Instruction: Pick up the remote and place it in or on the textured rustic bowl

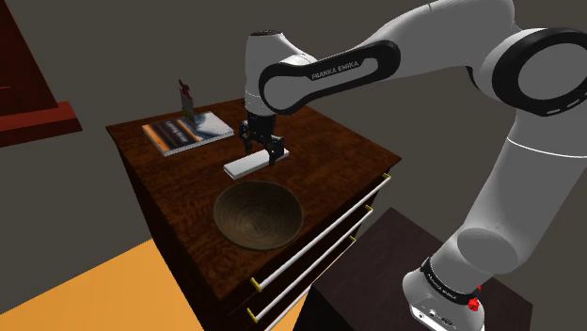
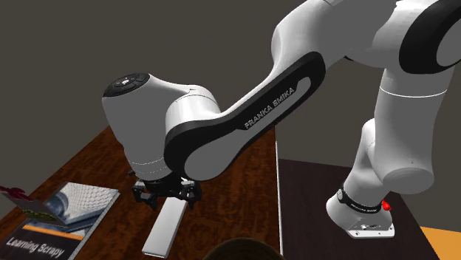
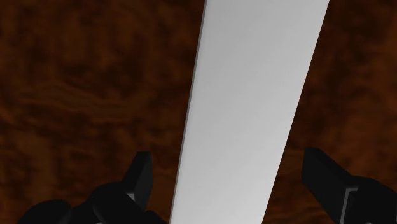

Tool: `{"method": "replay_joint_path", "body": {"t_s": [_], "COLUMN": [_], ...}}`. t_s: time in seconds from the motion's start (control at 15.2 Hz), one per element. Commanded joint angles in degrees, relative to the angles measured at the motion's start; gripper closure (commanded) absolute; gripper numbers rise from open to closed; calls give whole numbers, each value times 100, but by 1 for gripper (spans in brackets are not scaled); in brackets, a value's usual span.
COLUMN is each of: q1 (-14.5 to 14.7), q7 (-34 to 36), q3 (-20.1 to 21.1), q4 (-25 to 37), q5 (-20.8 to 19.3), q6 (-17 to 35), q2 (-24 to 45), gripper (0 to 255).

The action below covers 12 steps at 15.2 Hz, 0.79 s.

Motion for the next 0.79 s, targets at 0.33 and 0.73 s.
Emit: {"method": "replay_joint_path", "body": {"t_s": [0.33, 0.73], "q1": [0, -5], "q7": [0, -14], "q3": [0, 6], "q4": [0, 42], "q5": [0, 20], "q6": [0, -67], "q2": [-1, -30], "gripper": [255, 255]}}
